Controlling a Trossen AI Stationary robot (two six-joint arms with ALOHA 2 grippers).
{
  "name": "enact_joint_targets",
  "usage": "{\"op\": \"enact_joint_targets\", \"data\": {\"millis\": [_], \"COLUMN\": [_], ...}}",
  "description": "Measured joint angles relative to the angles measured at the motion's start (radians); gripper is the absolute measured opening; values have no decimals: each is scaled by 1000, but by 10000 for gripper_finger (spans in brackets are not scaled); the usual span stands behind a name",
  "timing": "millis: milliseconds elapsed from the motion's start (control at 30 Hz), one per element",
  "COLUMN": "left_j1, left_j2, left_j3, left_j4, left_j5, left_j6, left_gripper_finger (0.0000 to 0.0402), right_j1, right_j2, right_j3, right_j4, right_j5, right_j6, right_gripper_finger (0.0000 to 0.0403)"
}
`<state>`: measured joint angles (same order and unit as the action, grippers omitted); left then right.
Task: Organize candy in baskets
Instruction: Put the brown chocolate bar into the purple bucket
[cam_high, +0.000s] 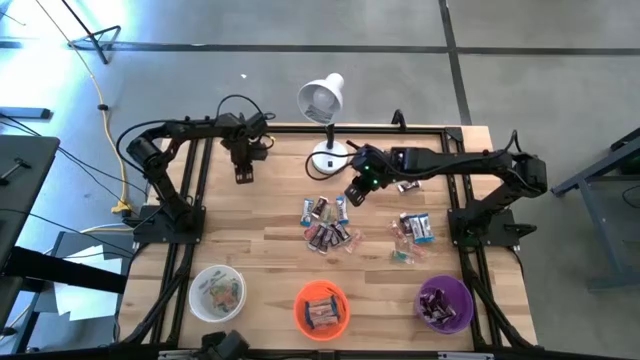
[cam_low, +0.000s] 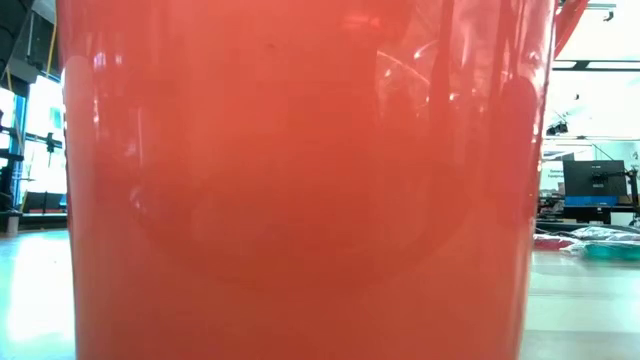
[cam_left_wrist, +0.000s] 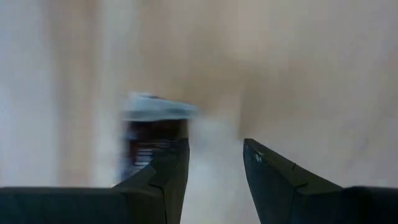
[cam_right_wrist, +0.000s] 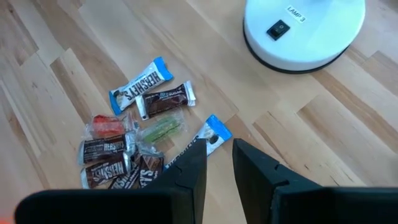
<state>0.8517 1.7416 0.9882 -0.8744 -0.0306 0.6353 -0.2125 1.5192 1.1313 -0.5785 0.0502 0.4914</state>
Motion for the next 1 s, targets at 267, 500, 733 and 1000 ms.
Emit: {"op": "enact_joint_targets", "data": {"millis": [267, 500, 733, 1000], "left_j1": [-49, -82, -75, -31], "left_j2": [0, 0, -2, -2], "left_j3": [0, 28, 53, 53], "left_j4": [-56, -55, -27, 38], "left_j5": [103, 27, -31, -119], "left_j6": [-55, -56, -41, -13], "left_gripper_finger": [140, 140, 140, 140], "right_j1": [-18, -18, -18, -18], "right_j2": [0, 0, 0, 0], "right_j3": [0, 0, 0, 0], "right_j4": [0, 3, 3, 3], "right_j5": [0, 0, 0, 0], "right_j6": [-1, 0, -2, -3], "right_gripper_finger": [74, 74, 74, 74]}}
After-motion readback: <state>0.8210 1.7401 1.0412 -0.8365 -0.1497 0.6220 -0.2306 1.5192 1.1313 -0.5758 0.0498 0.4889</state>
